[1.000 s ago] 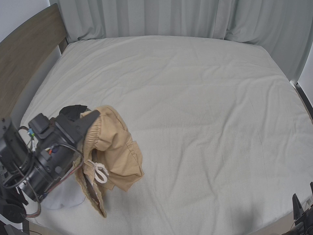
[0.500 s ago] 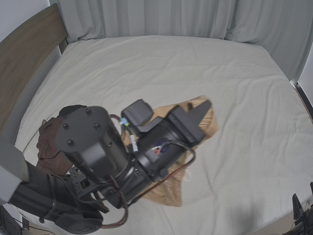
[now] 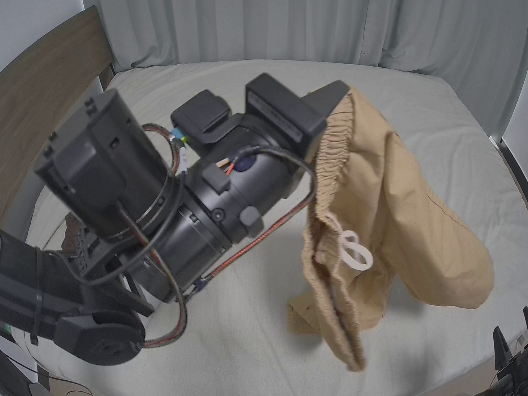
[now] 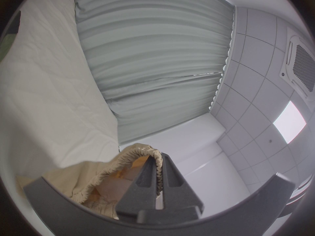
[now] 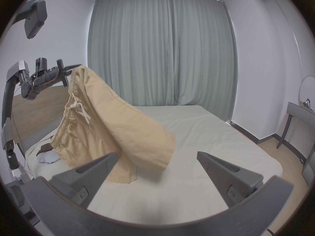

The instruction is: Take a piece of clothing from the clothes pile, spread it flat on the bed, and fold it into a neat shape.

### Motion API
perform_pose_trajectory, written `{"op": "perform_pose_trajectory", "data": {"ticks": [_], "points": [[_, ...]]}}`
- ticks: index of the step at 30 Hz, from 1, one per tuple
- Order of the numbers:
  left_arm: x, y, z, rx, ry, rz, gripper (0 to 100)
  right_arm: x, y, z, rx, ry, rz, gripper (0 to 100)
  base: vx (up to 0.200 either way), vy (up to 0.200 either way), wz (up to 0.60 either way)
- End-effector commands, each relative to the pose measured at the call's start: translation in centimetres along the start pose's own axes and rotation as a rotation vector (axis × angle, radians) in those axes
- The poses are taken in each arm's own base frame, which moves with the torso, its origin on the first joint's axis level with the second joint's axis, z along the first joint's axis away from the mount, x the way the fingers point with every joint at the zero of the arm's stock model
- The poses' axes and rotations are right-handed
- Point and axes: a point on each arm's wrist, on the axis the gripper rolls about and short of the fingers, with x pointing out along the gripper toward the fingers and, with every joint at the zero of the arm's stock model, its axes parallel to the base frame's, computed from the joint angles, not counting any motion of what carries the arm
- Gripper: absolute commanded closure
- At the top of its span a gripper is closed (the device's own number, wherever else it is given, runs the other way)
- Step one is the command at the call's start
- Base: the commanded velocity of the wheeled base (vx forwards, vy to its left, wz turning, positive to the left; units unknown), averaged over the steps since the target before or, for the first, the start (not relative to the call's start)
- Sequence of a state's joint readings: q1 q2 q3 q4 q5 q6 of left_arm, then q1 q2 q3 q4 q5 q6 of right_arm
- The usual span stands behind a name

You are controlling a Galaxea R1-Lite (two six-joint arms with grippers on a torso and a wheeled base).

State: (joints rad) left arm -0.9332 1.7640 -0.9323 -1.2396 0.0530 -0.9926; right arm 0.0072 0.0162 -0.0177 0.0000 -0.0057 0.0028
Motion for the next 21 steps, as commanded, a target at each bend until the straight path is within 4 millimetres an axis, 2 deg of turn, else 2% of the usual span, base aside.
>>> {"op": "perform_pose_trajectory", "data": {"ticks": [1,3,5,6,9,11,12,13,17,21], "points": [[-1.0,3.6,0.8,0.038,-0.013,0.127,100,0.1,0.0,-0.5,0.0,0.009,0.0,0,0.0,0.0,0.0],[-2.2,6.7,0.8,0.082,0.003,0.235,100,0.1,0.0,-0.5,0.0,0.009,0.0,0,0.0,0.0,0.0],[-2.9,8.1,0.8,0.115,0.008,0.28,100,0.1,0.0,-0.5,0.0,0.009,0.0,0,0.0,0.0,0.0],[-4.0,9.5,0.9,0.148,0.009,0.312,100,0.1,0.0,-0.5,0.0,0.009,0.0,0,0.0,0.0,0.0],[-5.7,11.1,0.8,0.175,-0.008,0.325,100,0.1,0.0,-0.5,0.0,0.009,0.0,0,0.0,0.0,0.0],[-5.7,11.1,0.8,0.175,-0.008,0.325,100,0.1,0.0,-0.5,0.0,0.009,0.0,0,0.0,0.0,0.0],[-7.1,12.8,1.0,0.201,-0.031,0.359,100,0.1,0.0,-0.5,0.0,0.009,0.0,0,0.0,0.0,0.0],[-7.7,13.4,1.3,0.213,-0.029,0.391,100,0.1,0.0,-0.5,0.0,0.009,0.0,0,0.0,0.0,0.0],[-9.1,14.4,2.6,0.231,-0.052,0.458,100,0.1,0.0,-0.5,0.0,0.009,0.0,0,0.0,0.0,0.0],[-10.0,14.5,3.5,0.239,-0.077,0.488,100,0.1,0.0,-0.5,-0.001,0.009,0.002,0,0.0,0.0,0.0]]}}
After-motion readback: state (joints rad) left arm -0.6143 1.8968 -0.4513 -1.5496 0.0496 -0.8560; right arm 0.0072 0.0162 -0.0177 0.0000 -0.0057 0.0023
